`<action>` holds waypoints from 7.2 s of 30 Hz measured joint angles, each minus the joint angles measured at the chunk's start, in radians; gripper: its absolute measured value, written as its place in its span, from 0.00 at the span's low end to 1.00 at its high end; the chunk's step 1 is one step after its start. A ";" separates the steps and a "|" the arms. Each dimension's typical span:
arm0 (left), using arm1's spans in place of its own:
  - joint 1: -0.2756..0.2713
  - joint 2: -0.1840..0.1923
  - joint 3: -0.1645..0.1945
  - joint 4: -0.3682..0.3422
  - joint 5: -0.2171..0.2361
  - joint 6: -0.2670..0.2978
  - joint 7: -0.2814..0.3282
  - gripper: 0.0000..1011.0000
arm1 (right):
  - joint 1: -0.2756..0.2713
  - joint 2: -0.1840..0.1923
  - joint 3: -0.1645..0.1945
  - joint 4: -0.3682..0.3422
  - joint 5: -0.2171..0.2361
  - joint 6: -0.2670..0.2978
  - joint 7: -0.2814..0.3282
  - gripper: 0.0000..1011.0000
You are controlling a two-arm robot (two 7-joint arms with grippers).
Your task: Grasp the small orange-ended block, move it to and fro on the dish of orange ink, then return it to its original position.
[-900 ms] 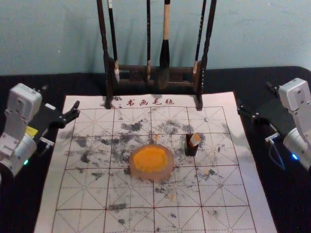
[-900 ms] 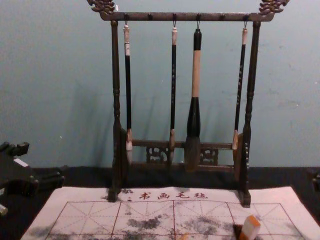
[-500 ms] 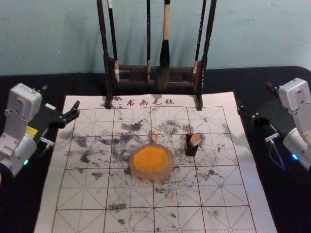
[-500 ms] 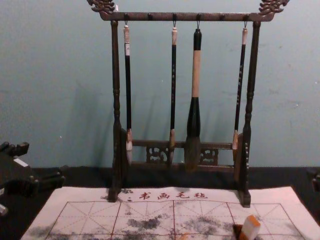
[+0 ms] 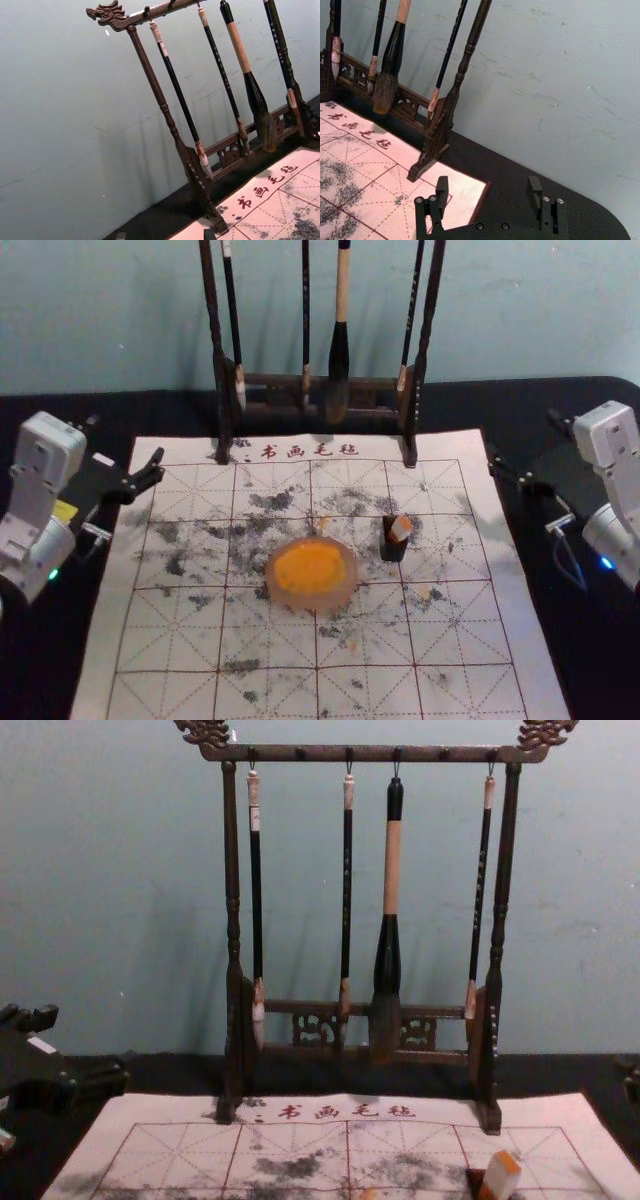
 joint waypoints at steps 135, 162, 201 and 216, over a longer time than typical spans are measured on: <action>0.000 0.000 0.000 0.000 0.000 0.000 0.000 0.99 | -0.134 -0.202 0.039 -0.054 0.032 0.058 0.315 0.56; 0.000 0.000 0.000 0.000 0.000 0.000 0.000 0.99 | -0.134 -0.202 0.039 -0.054 0.033 0.057 0.314 0.13; 0.000 0.000 0.000 0.000 0.000 0.000 0.000 0.99 | 0.003 -0.156 0.041 -0.180 0.165 0.371 0.500 0.13; 0.000 0.000 0.000 0.000 0.000 0.000 0.000 0.99 | 0.119 -0.158 -0.090 -0.078 0.120 0.334 0.574 0.13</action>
